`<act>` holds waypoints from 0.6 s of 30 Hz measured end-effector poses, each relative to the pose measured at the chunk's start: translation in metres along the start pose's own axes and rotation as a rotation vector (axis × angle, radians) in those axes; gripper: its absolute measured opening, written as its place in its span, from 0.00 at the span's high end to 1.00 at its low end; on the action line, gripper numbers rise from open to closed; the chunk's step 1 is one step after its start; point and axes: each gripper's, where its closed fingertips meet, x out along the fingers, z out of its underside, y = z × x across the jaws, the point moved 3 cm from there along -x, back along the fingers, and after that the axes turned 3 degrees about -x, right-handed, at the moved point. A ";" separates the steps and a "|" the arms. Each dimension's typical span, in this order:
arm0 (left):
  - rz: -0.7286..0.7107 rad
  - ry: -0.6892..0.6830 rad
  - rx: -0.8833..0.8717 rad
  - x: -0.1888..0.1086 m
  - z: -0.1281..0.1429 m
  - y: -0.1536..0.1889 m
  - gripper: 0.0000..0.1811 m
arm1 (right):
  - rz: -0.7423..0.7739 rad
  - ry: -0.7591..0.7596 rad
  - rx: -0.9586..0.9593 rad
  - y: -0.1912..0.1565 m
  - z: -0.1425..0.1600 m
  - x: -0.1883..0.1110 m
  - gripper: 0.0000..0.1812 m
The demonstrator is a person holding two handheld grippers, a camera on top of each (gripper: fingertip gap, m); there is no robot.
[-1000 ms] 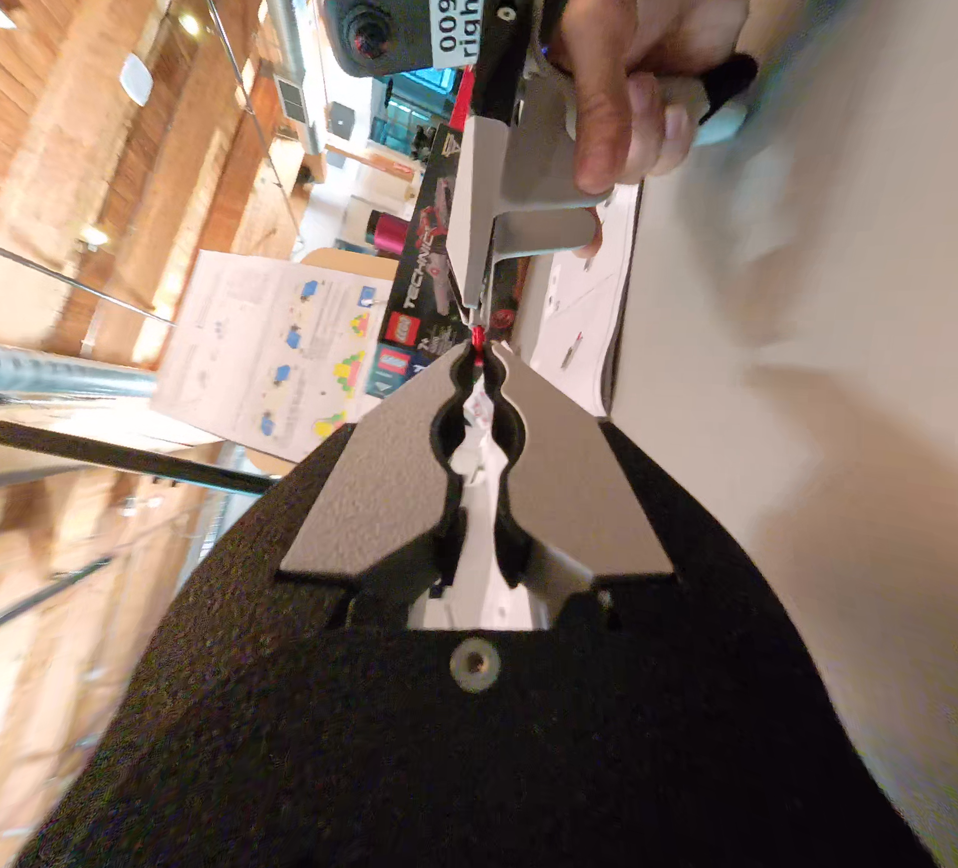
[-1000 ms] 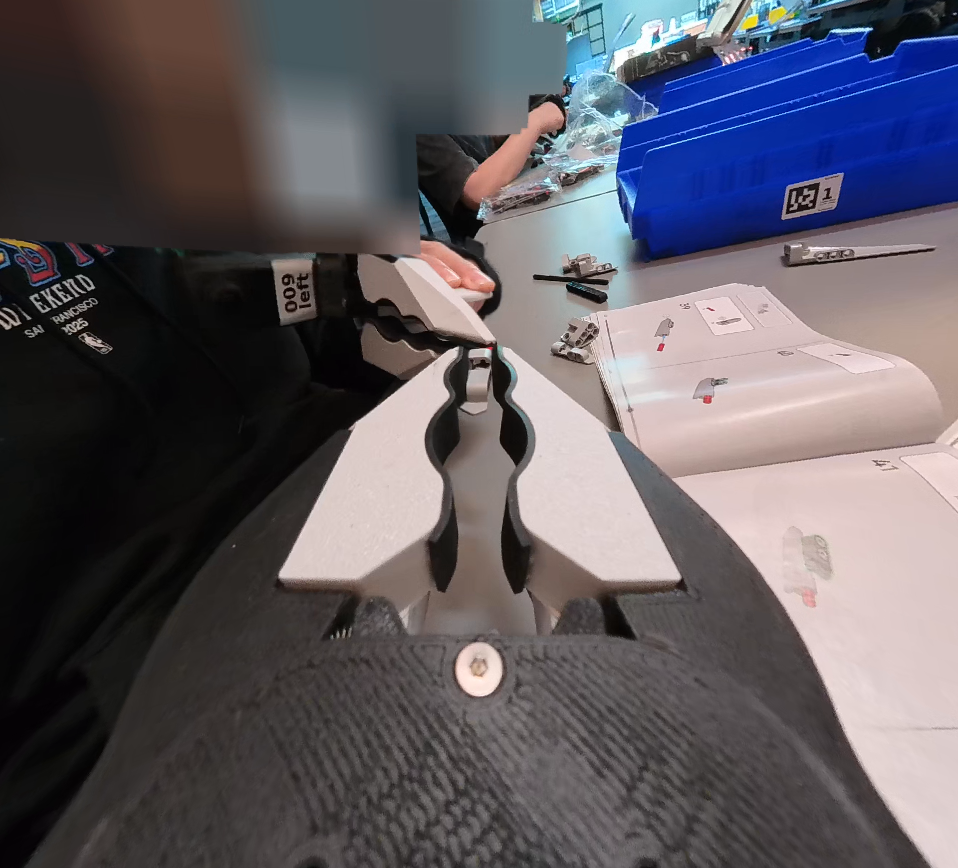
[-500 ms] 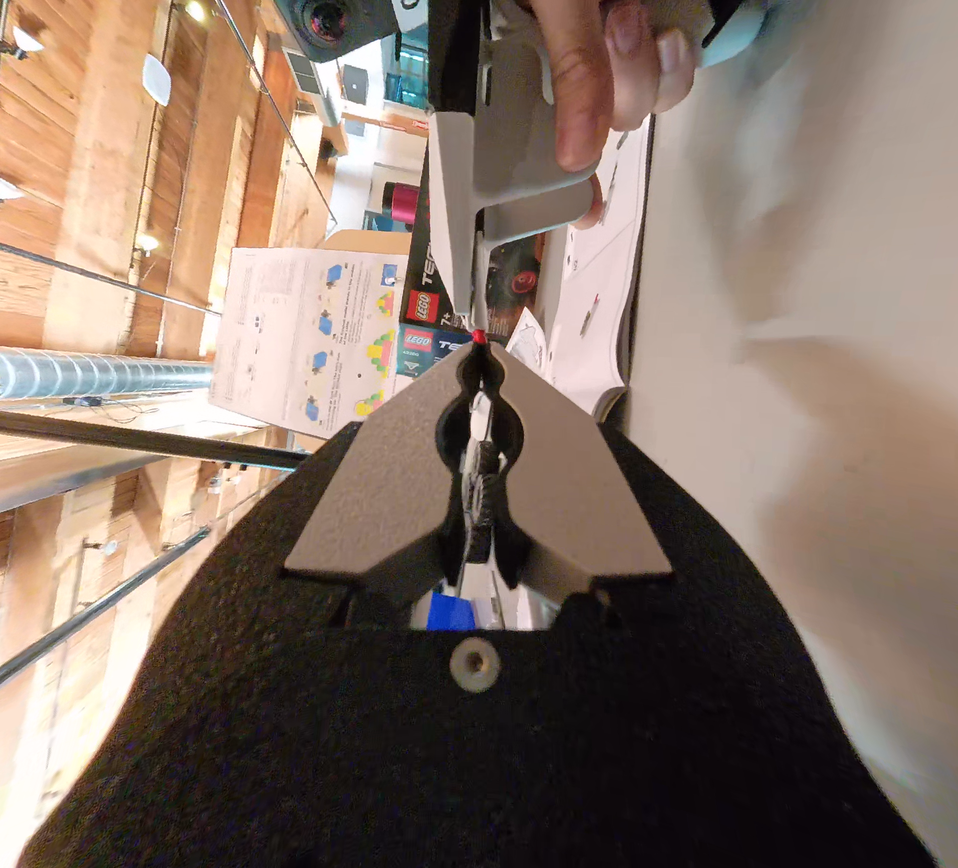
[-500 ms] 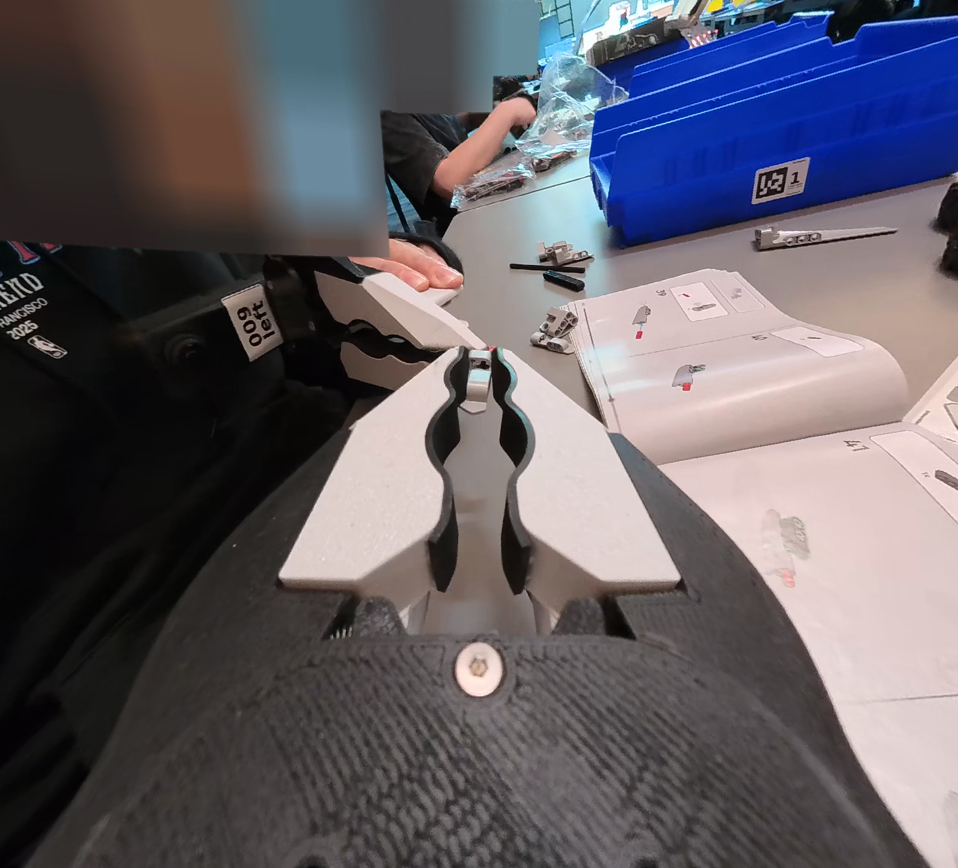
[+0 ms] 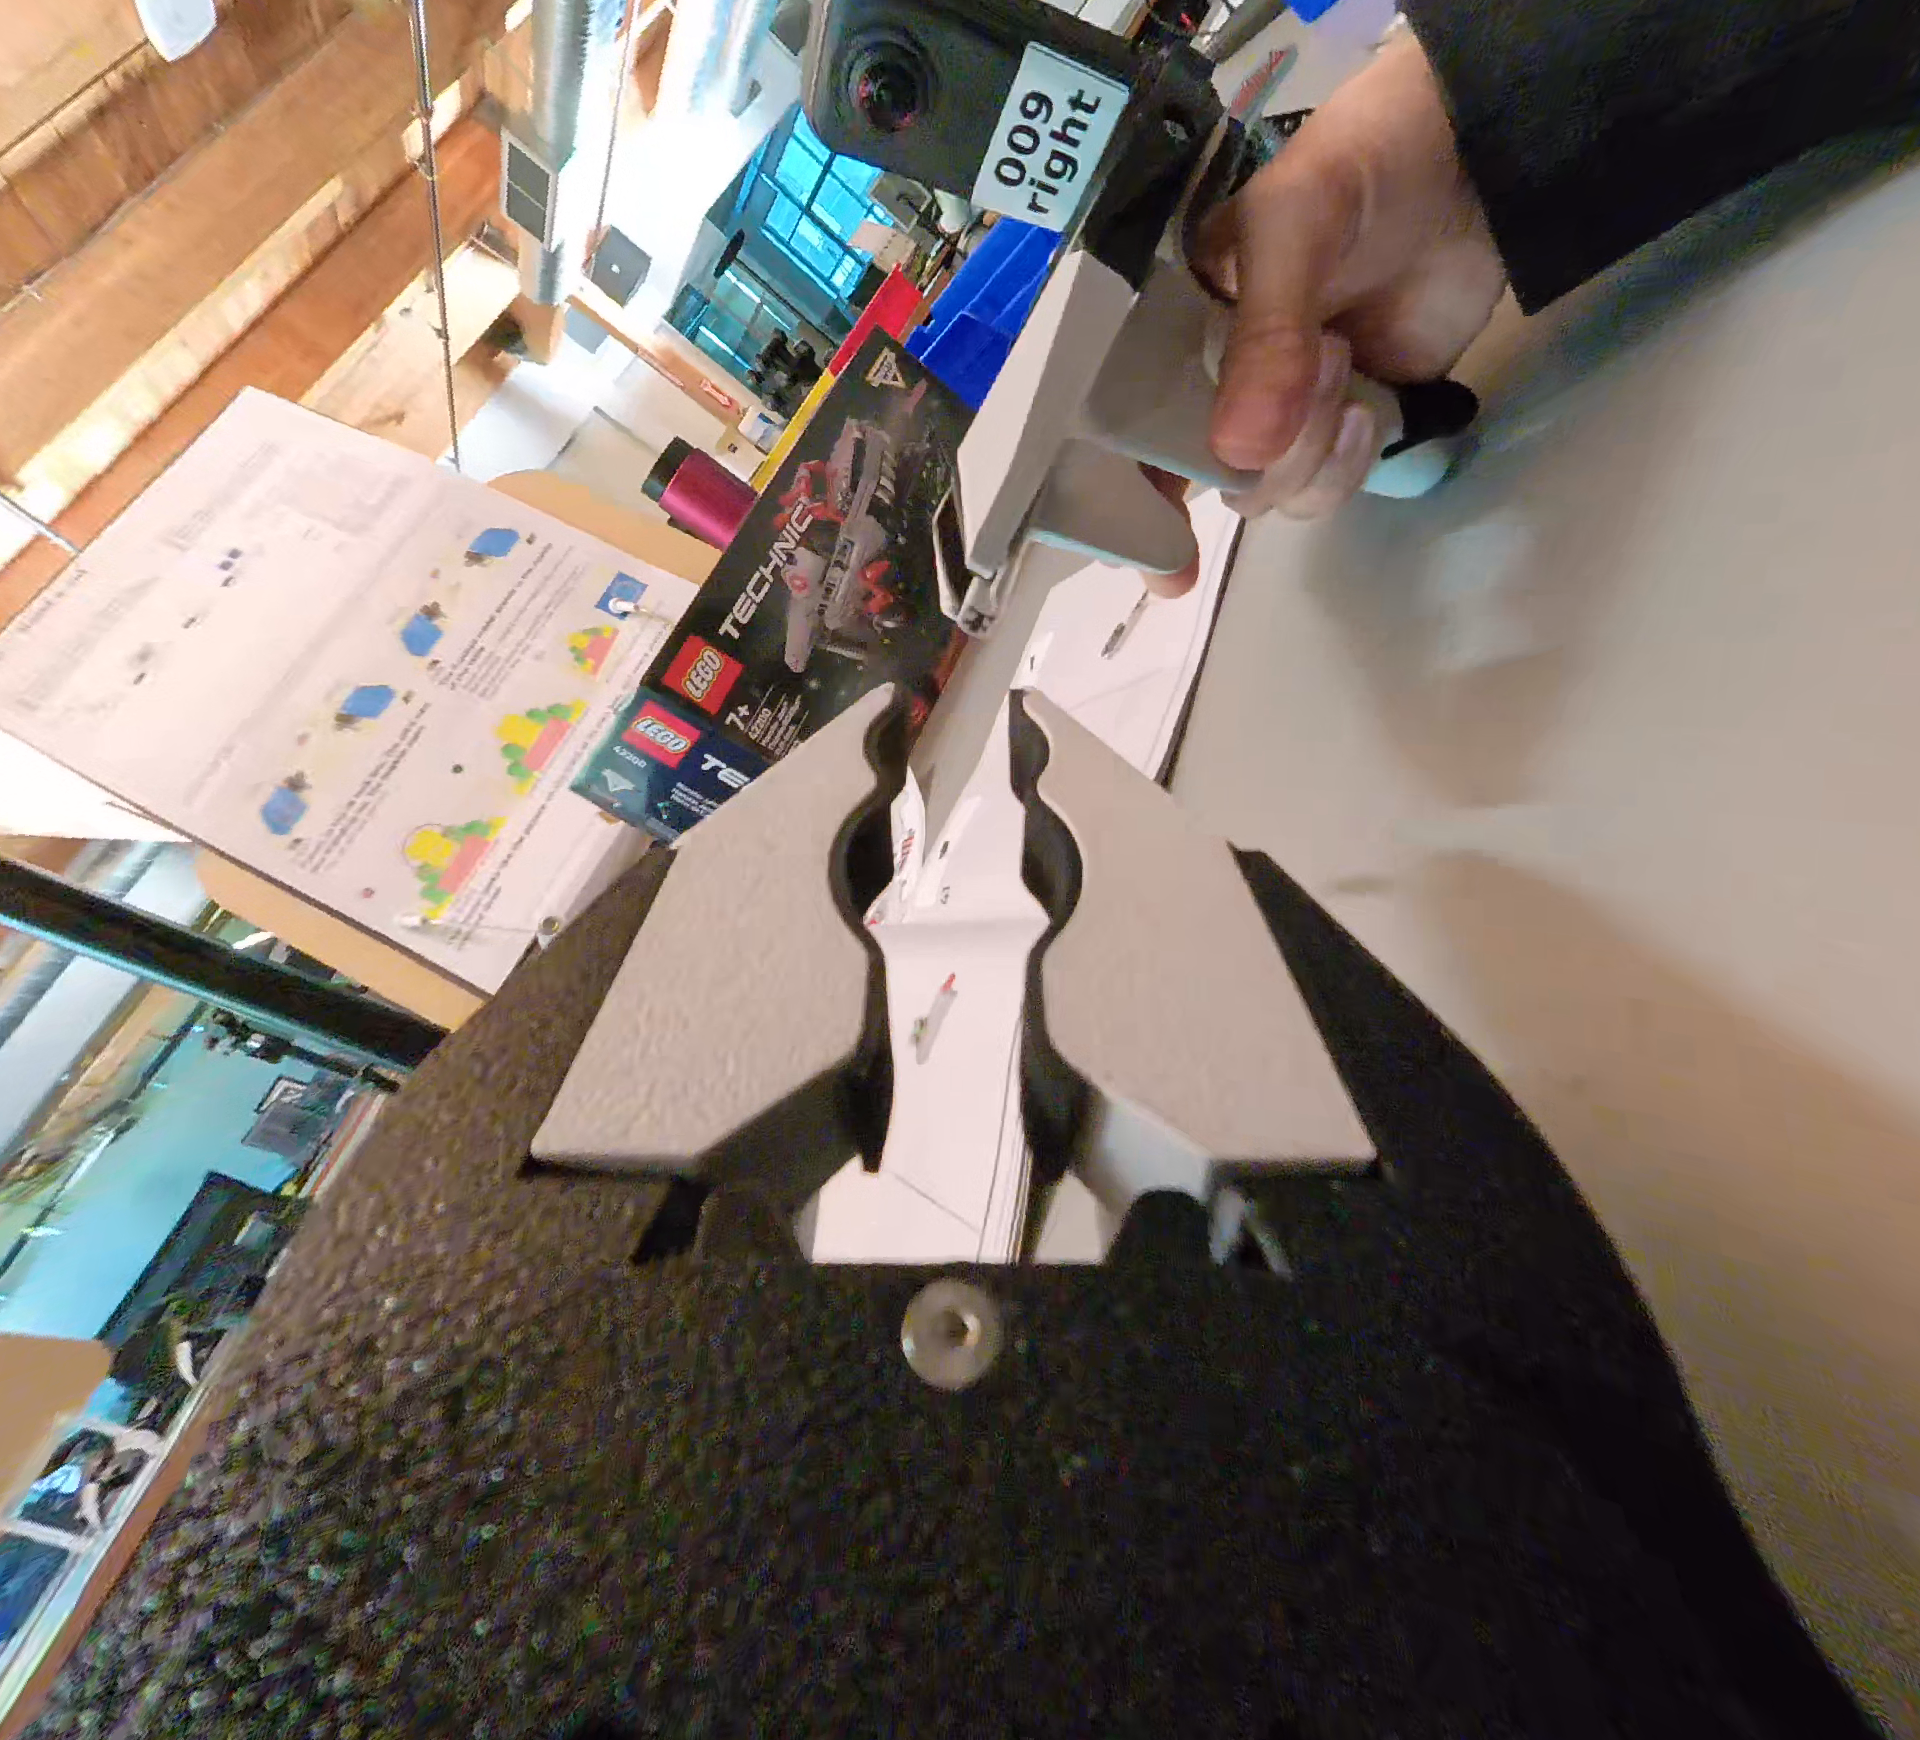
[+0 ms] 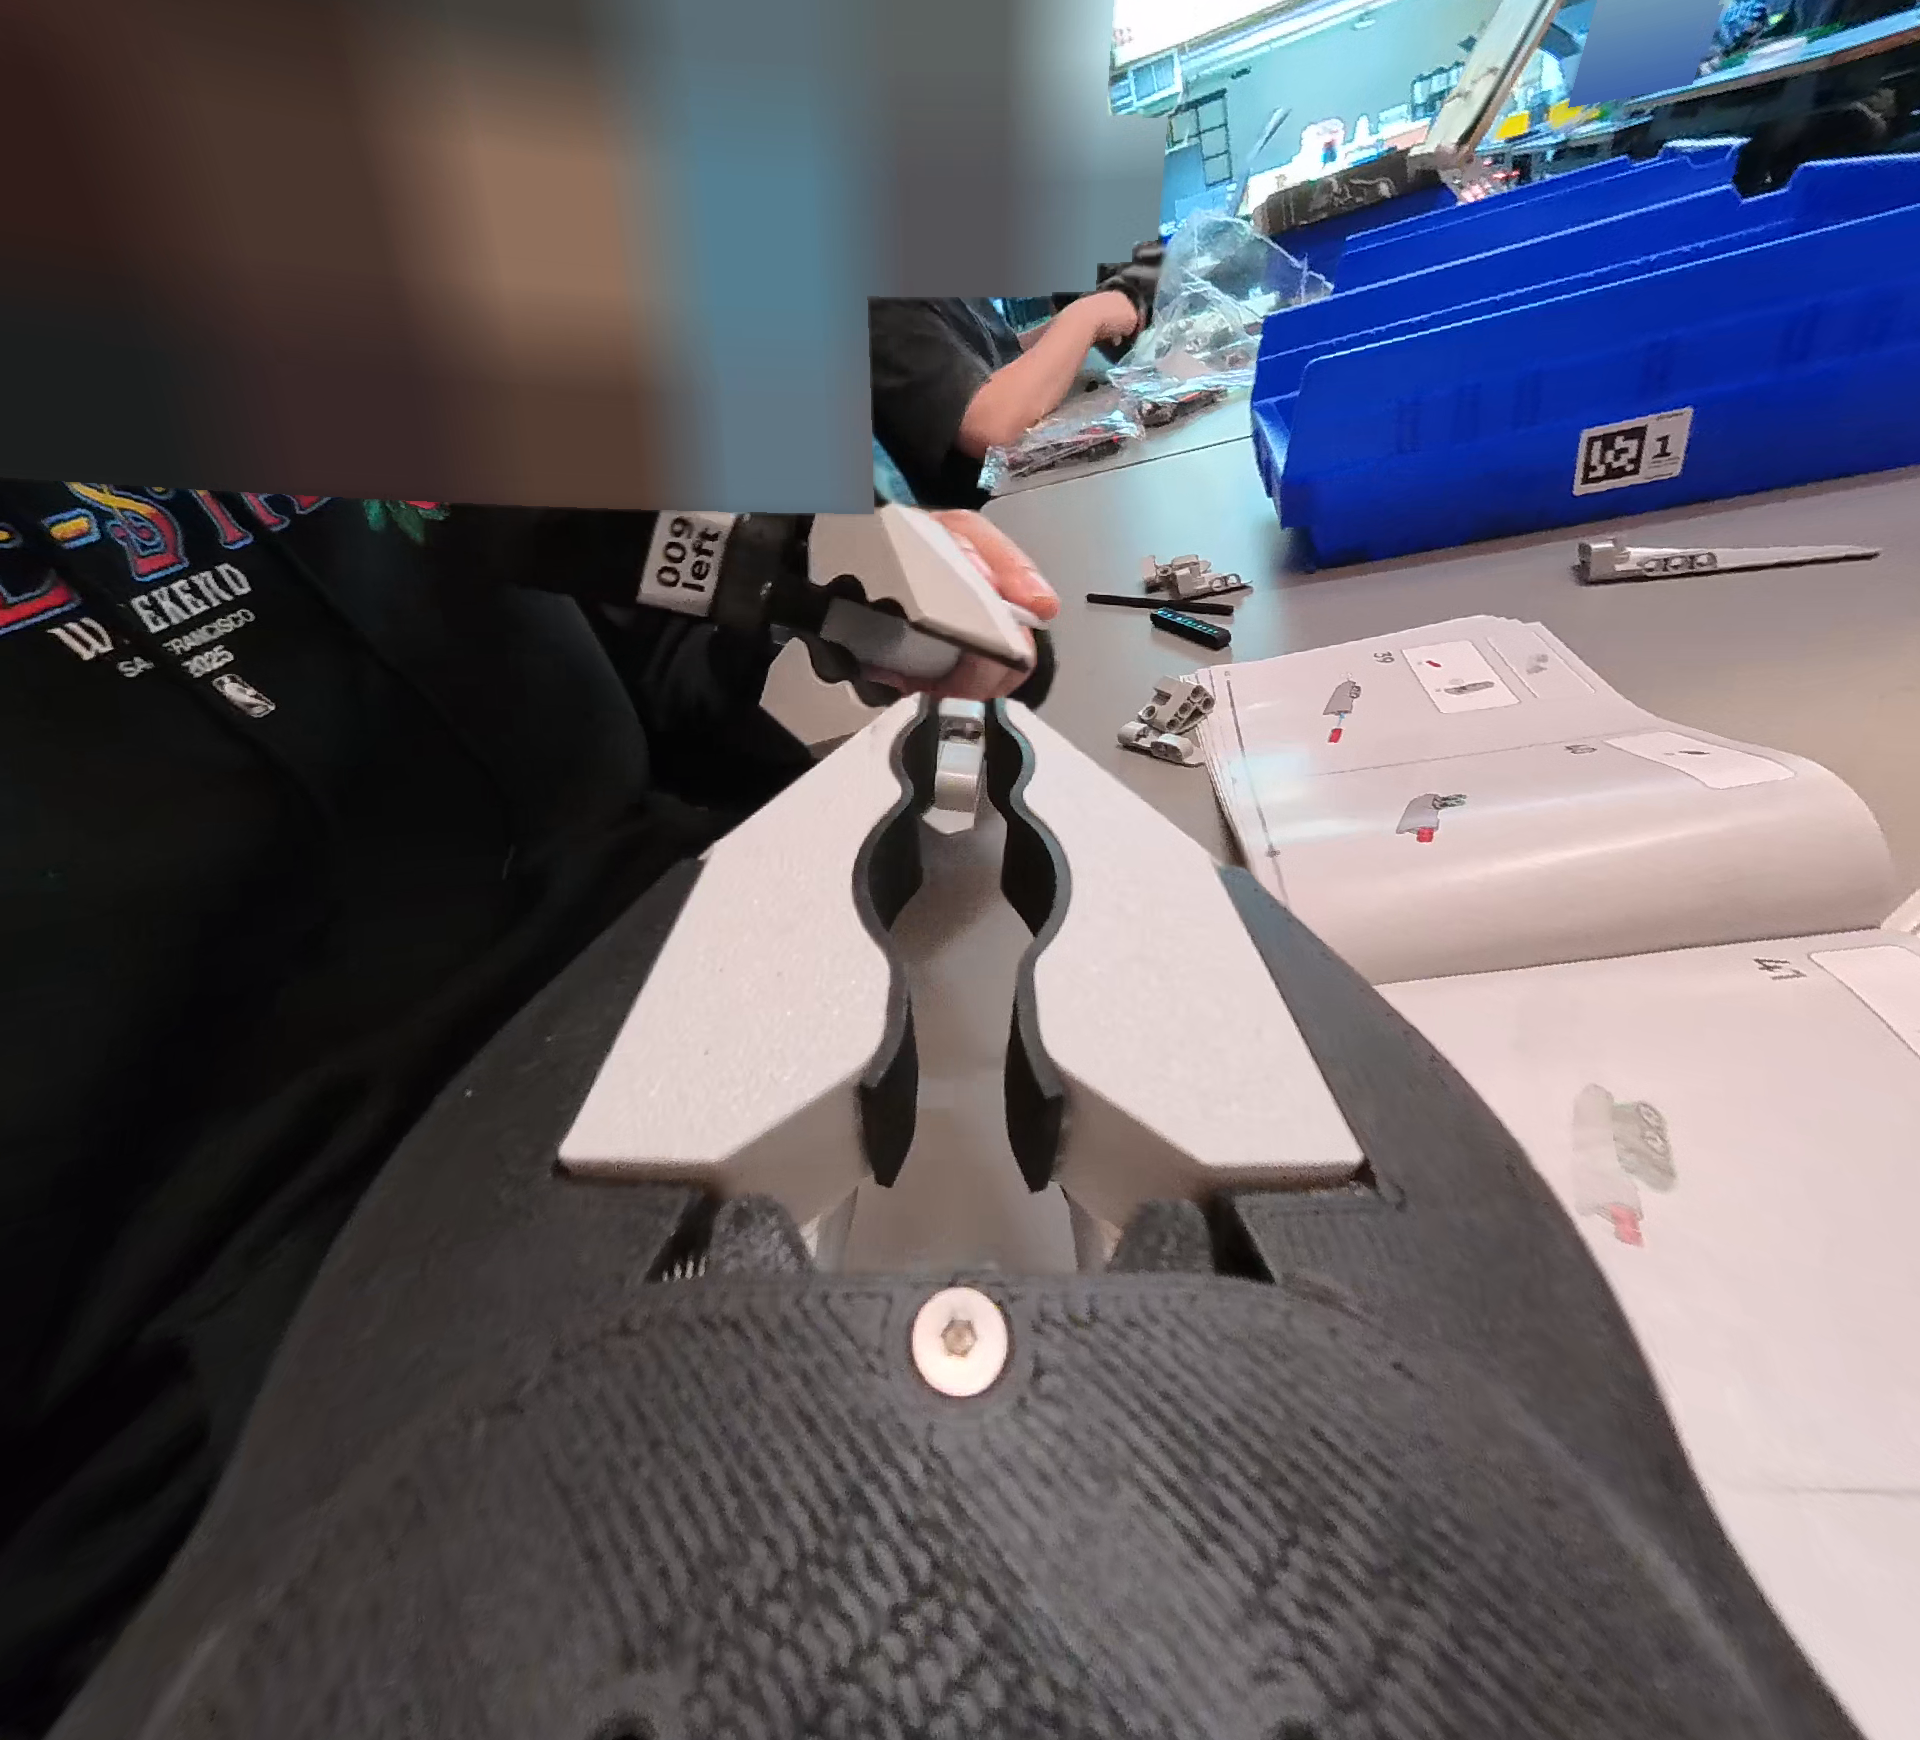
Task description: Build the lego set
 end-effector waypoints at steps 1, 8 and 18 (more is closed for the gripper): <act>0.002 0.008 -0.006 0.000 0.000 0.000 0.92 | -0.008 -0.004 -0.002 -0.001 0.001 0.001 0.95; 0.106 -0.026 -0.081 -0.003 0.019 -0.004 0.97 | 0.120 -0.117 -0.018 0.012 0.011 -0.005 0.96; 0.675 -0.271 -0.436 -0.037 0.057 0.003 0.95 | 0.184 -0.428 -0.038 0.008 0.049 0.005 0.95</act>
